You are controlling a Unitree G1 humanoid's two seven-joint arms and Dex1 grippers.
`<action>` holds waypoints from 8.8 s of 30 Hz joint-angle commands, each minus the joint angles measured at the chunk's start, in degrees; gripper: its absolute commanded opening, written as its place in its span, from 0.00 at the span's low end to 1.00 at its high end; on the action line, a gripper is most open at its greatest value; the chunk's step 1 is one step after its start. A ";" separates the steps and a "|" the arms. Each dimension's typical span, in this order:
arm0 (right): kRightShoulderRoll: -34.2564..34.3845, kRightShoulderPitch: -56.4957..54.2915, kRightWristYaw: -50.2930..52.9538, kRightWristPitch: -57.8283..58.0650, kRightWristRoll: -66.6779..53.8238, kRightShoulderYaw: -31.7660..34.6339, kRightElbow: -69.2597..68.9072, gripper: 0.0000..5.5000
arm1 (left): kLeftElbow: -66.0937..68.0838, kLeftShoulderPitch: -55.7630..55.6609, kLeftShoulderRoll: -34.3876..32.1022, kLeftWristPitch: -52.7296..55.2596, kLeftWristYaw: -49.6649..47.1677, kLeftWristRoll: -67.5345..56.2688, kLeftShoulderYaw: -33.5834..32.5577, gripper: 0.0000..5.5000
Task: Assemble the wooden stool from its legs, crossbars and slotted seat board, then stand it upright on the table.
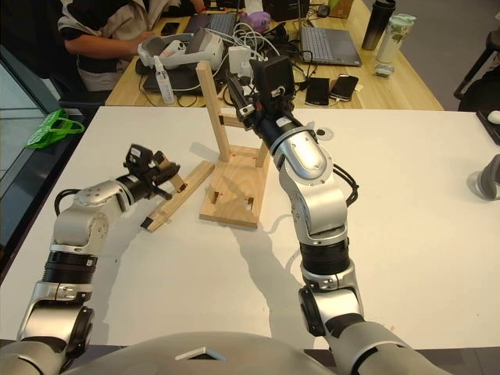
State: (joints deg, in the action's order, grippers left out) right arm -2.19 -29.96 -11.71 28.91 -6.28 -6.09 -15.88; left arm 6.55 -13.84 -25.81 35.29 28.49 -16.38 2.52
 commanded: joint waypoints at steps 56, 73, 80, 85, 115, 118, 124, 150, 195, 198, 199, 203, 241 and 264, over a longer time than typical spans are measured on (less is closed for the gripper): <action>6.02 17.48 11.50 -8.53 0.94 1.61 -6.96 0.40 | -6.85 -13.94 12.23 8.41 -18.53 3.16 -1.28 0.56; 6.70 17.14 11.83 -9.19 1.00 1.99 -6.21 0.40 | -4.05 -11.04 14.98 -9.83 -17.81 5.71 -5.07 0.56; 6.74 16.80 11.44 -8.97 0.81 1.85 -5.84 0.40 | 2.97 -15.30 15.42 -11.39 -20.11 7.89 -5.52 0.56; 6.65 16.97 11.57 -9.06 0.91 2.03 -6.09 0.40 | -16.70 -24.73 11.80 -3.67 -19.23 4.82 -7.37 0.56; 6.59 18.07 12.60 -8.15 1.32 2.01 -7.47 0.40 | -24.10 -31.00 7.28 10.86 -17.77 3.84 -10.24 0.56; 6.69 19.13 13.23 -8.27 1.47 2.05 -8.23 0.40 | -27.26 -22.98 -8.87 10.88 -6.58 6.04 -8.60 0.56; 6.48 19.79 13.54 -8.19 1.16 2.20 -8.69 0.40 | -30.25 -7.93 -25.32 13.17 5.21 7.27 -8.64 0.56; 6.07 18.93 13.64 -7.23 1.16 2.49 -8.23 0.40 | -29.21 4.88 -19.32 19.39 6.21 -1.59 -9.59 0.24; 5.81 16.11 12.67 -4.78 -7.91 4.14 -5.61 0.40 | 3.73 -25.50 -21.49 5.21 27.33 10.82 -1.73 0.07; 6.93 13.05 10.38 1.02 -17.71 8.96 -5.59 0.49 | -3.21 -23.46 -23.33 8.40 24.95 9.09 -6.26 0.07; 7.13 11.97 10.05 2.98 -21.30 10.82 -5.53 0.52 | -5.01 -23.12 -24.17 9.04 24.31 8.65 -7.84 0.07; 6.94 8.04 9.97 10.09 -35.07 17.64 -4.64 0.63 | -9.39 -24.35 -26.51 9.96 22.06 7.41 -12.15 0.07; 4.87 -11.80 14.60 12.99 -60.85 20.63 12.54 0.37 | -31.70 -31.35 -25.55 13.02 19.66 -15.04 -8.75 0.07; 5.35 -8.29 7.19 7.09 -53.14 14.52 4.89 0.19 | -32.17 -30.24 -23.88 11.67 17.48 -14.12 -4.32 0.07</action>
State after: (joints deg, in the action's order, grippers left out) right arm 2.50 -36.78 -1.81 35.62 -59.56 11.35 -8.42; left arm -25.88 -44.60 -50.62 46.10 47.06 -31.99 -4.35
